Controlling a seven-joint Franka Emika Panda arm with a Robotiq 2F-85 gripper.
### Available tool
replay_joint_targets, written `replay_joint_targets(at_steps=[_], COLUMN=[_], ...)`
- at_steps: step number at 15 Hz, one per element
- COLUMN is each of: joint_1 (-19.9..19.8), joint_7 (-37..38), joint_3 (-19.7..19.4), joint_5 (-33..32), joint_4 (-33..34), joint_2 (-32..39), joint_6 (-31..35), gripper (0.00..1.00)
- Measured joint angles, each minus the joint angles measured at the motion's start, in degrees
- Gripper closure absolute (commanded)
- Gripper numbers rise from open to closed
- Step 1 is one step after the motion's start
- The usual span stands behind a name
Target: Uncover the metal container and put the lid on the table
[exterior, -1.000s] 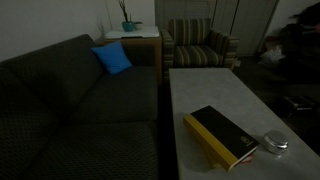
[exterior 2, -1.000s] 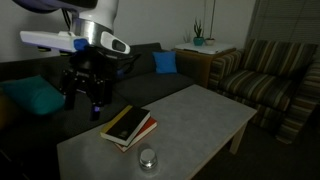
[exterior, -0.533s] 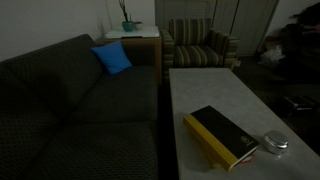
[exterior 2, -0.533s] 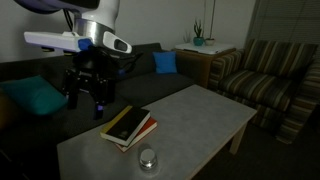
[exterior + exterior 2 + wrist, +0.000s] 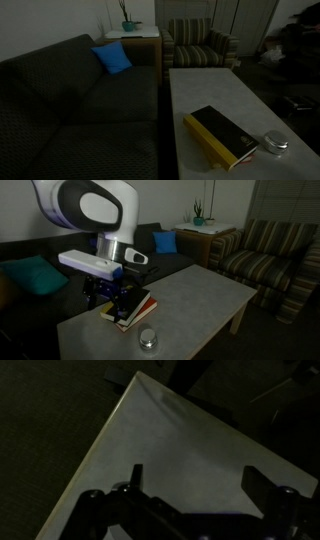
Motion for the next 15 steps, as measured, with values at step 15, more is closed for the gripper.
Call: replay_joint_targets(at_steps=[15], joint_1=[-6.5], joint_7=[-5.2], joint_3=[2.7], joint_5=[-0.7], joint_4=[15.6], joint_2=[20.2], joint_6=[-1.0], gripper=[0.0])
